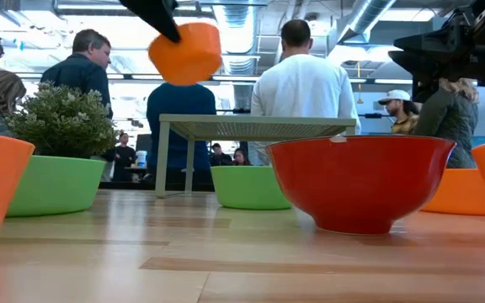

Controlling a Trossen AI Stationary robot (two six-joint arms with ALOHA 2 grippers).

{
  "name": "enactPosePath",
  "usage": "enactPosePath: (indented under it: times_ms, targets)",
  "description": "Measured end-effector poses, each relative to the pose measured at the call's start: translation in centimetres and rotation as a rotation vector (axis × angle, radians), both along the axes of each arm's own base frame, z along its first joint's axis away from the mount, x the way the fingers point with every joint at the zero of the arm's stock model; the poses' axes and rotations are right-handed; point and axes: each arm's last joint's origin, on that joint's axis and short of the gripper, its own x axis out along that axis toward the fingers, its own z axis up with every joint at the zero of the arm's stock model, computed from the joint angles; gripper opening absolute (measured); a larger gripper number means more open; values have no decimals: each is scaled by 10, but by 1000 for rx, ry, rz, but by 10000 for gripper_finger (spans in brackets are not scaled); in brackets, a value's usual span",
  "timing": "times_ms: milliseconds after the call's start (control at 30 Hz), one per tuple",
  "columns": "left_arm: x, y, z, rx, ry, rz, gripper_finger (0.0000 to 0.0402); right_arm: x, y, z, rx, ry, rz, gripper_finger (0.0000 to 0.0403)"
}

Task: Pick & Place Mini bowls
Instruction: Put the orange bowl on the shelf

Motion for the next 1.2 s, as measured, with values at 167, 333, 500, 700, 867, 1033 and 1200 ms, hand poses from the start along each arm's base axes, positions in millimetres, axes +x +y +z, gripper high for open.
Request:
enactPosePath:
  times_ms: [167,333,500,700,867,1033,1200]
  targets:
    - [19,43,-13,-5,79,39,8,0,0,1,-2,-11,1,103]
    - [23,79,-23,-13,130,84,8,0,0,1,-2,-11,1,103]
    - [20,92,-23,1,139,91,8,0,0,1,-2,-11,1,103]
    - [24,94,-29,18,164,62,8,0,0,1,-2,-11,1,103]
    - [33,96,-40,31,206,72,8,0,0,1,-2,-10,1,103]
    - [32,96,-39,40,205,81,8,0,0,1,-2,-10,1,103]
    - [29,96,-36,34,197,85,15,0,0,1,-2,-10,1,103]
